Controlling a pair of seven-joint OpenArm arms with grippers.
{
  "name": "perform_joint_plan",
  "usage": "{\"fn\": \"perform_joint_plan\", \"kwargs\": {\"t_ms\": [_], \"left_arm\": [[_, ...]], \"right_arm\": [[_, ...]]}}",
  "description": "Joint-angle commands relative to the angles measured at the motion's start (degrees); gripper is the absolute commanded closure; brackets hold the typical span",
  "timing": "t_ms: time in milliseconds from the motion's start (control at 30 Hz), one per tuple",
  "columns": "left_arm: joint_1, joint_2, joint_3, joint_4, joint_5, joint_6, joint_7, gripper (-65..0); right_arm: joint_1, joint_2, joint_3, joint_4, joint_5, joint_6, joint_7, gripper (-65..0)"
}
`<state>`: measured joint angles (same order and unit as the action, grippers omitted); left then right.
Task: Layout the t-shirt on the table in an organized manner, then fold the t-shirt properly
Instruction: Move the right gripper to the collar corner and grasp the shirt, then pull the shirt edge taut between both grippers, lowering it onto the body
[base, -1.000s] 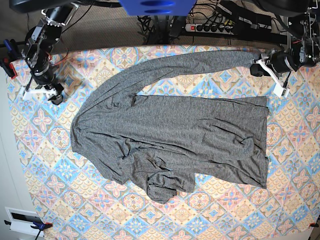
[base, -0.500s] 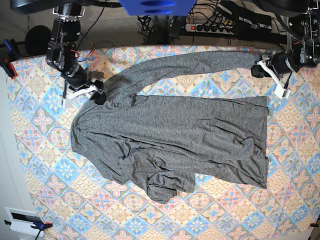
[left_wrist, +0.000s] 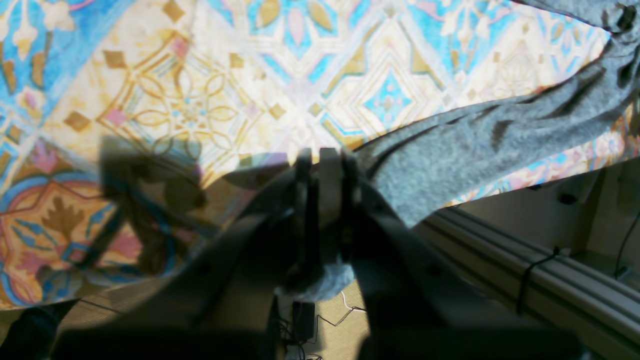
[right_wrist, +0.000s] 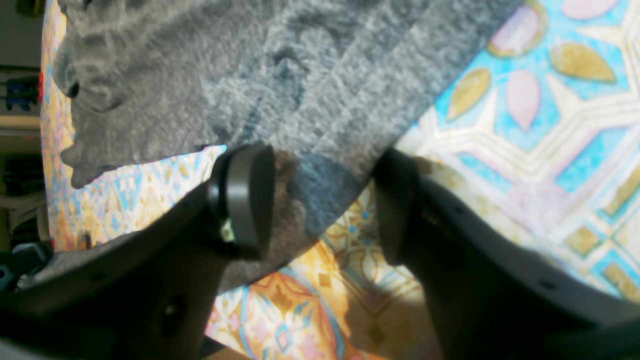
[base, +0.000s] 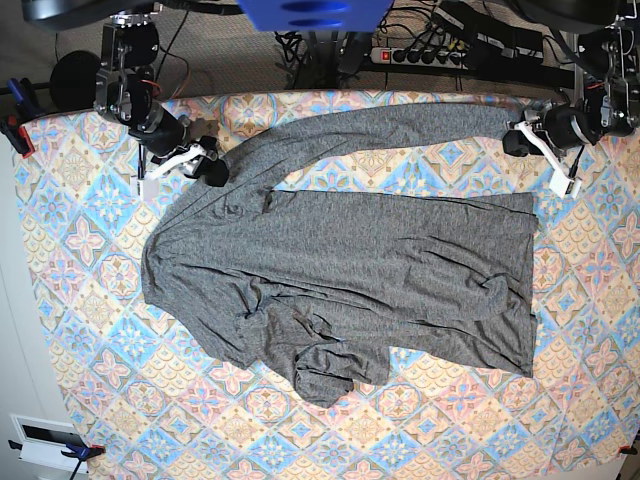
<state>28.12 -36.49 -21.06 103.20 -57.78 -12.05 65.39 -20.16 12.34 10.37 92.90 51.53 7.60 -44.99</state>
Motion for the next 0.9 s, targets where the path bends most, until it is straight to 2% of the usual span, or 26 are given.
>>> {"fn": "perform_joint_plan", "kwargs": {"t_ms": [0,67,133,300,433,633,867], "left_arm": [[-0.1,-1.3,-0.8,0.8,-0.6,-0.1,-0.7,0.0],[-0.1,-1.4,-0.8,0.8,-0.6,-0.1,-0.8,0.0],[-0.1,-1.4,-0.9,0.8,-0.6,-0.1,-0.8,0.0],[-0.1,-1.4,-0.9,0.8,-0.6,-0.1,-0.8,0.0],[-0.1,-1.4,-1.2,0.8,-0.6,-0.1,-0.9,0.0],[-0.1,-1.1,-6.5,0.9,-1.0,-0.1,-0.9,0.0],[0.1,-0.3,-9.5,0.9,-1.0,-0.1,-0.7,0.0]], "right_arm": [[-1.2,1.0,0.0,-0.6,-3.9,-3.0,-3.2,-32.0],[-1.8,1.2,-1.1,-0.6,-3.9,-3.0,-3.2,-31.2],[-2.3,1.3,-2.7,-0.6,-3.9,-2.9,-3.2,-26.0],[-2.0,1.3,-4.6,-0.6,-3.9,-2.9,-2.7,-1.1],[-2.3,1.3,-4.6,0.2,-4.0,-2.9,-3.0,0.0],[-6.2,1.4,-4.3,5.5,-4.2,-2.9,-3.1,0.0],[-6.3,5.6,-4.3,11.6,-4.2,-2.9,-3.1,0.0]]}}
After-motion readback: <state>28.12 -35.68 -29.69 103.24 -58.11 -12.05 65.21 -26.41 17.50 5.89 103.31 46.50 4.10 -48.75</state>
